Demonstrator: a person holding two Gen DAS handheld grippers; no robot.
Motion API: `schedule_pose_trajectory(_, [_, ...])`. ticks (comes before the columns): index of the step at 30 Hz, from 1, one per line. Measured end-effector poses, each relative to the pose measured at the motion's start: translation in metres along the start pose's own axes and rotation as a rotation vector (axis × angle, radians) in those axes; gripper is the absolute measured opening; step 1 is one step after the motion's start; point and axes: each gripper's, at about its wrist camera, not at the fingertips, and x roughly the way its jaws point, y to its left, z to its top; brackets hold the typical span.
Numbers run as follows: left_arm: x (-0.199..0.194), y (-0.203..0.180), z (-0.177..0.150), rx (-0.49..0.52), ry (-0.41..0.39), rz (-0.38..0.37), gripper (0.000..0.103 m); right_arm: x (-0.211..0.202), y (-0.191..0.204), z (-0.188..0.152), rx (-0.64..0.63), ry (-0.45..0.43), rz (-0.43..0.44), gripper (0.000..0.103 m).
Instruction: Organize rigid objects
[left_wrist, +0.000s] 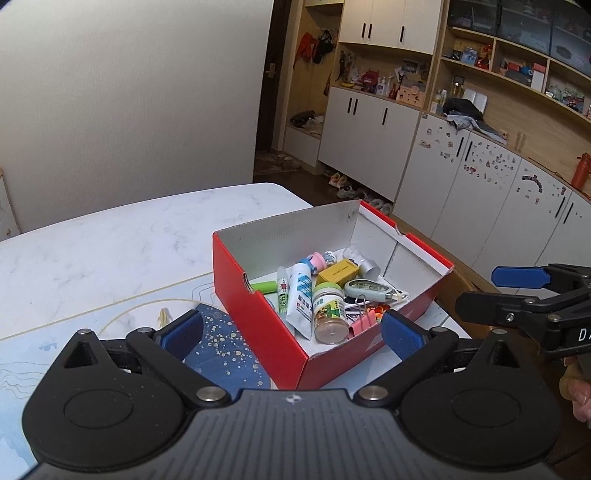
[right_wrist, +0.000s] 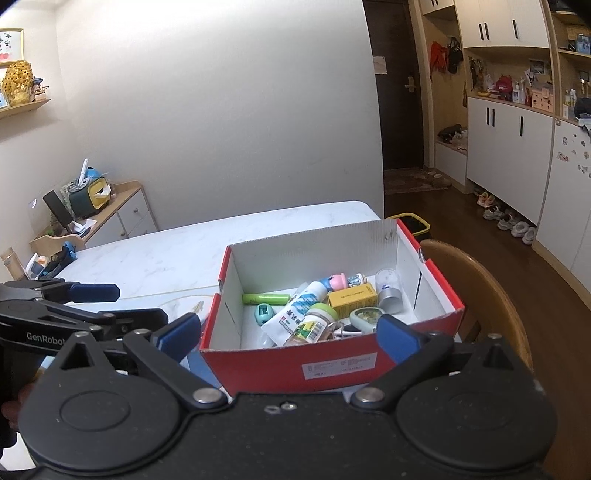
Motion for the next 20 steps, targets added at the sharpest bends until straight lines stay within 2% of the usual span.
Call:
schedule_pose_trajectory(10, [-0.002,0.007,-0.005,0.012,0.006,-0.031,0.103,-0.002,0.011,-0.007,0.024,-0.001,-0.022,0.102])
schedule_pose_trajectory(20, [-0.005,0.012,-0.009,0.04,0.007,-0.024,0.103,-0.001,0.02,-0.009,0.038,0.01,-0.04,0.102])
